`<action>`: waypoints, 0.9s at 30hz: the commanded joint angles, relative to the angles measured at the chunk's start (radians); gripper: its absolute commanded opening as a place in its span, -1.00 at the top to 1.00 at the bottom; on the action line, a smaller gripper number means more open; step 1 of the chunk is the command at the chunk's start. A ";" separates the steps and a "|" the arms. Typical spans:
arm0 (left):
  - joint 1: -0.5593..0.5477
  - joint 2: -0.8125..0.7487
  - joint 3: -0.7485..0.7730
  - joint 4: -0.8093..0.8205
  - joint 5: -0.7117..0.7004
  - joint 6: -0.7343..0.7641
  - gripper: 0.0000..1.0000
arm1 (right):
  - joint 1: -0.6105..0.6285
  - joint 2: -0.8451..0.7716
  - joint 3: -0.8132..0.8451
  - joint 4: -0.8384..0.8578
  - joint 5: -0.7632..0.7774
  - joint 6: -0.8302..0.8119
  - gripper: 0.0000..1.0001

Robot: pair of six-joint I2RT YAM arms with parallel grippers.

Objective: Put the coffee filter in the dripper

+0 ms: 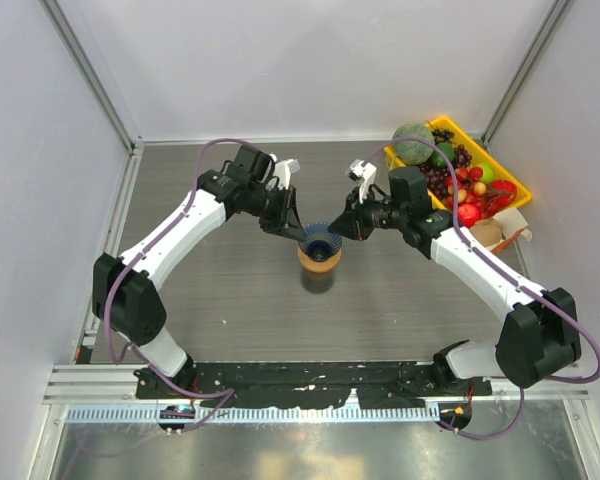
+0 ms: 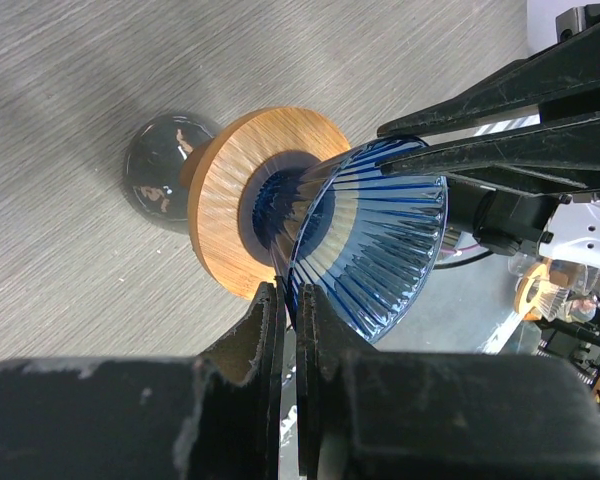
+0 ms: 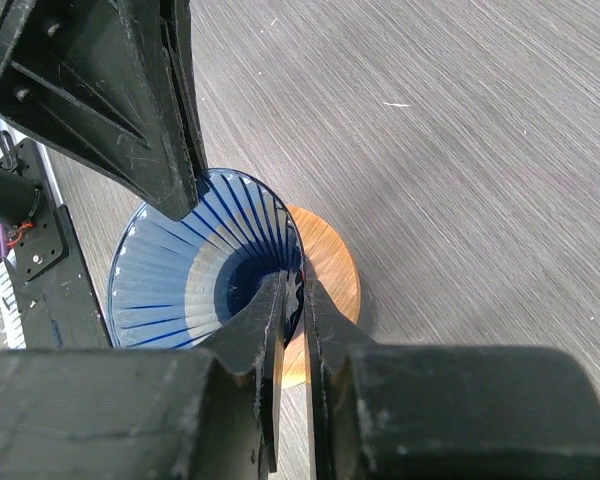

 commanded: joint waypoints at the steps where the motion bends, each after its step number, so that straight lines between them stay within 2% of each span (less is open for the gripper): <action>1: -0.020 0.062 -0.061 0.019 -0.083 0.077 1.00 | 0.014 0.061 -0.073 -0.119 0.065 -0.095 0.90; 6: -0.023 0.053 -0.113 0.044 -0.100 0.090 1.00 | 0.014 0.064 -0.089 -0.107 0.069 -0.106 0.89; 18: -0.025 0.057 -0.120 0.059 -0.140 0.109 1.00 | 0.015 0.064 -0.126 -0.073 0.076 -0.120 0.90; 22: -0.025 0.050 -0.100 0.044 -0.137 0.116 0.84 | 0.015 0.064 -0.088 -0.108 0.062 -0.123 0.82; 27: -0.022 0.034 -0.083 0.031 -0.125 0.119 0.75 | 0.019 0.058 -0.037 -0.153 0.050 -0.122 0.76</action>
